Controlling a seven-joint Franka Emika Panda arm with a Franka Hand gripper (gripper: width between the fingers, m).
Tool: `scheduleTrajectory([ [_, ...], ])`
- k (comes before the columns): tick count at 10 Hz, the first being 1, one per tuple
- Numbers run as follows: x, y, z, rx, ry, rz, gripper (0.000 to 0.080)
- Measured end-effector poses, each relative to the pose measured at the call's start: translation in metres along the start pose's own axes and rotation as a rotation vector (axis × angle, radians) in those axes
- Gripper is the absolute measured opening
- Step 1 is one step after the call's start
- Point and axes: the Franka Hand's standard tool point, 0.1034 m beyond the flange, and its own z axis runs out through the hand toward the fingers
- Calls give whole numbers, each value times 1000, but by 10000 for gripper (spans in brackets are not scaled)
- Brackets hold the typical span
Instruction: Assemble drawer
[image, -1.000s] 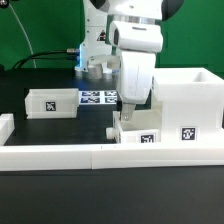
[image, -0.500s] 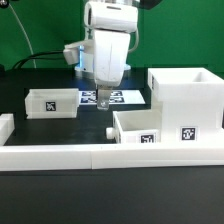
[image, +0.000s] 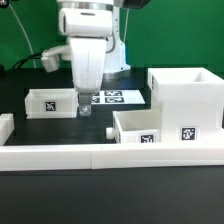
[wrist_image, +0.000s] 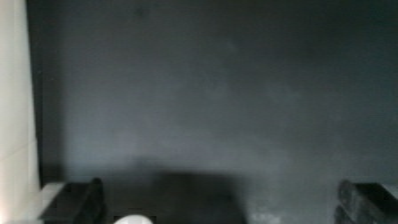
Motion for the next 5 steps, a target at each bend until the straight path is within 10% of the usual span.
scheduleTrajectory([
  [5, -13, -7, 19, 43, 156, -28, 649],
])
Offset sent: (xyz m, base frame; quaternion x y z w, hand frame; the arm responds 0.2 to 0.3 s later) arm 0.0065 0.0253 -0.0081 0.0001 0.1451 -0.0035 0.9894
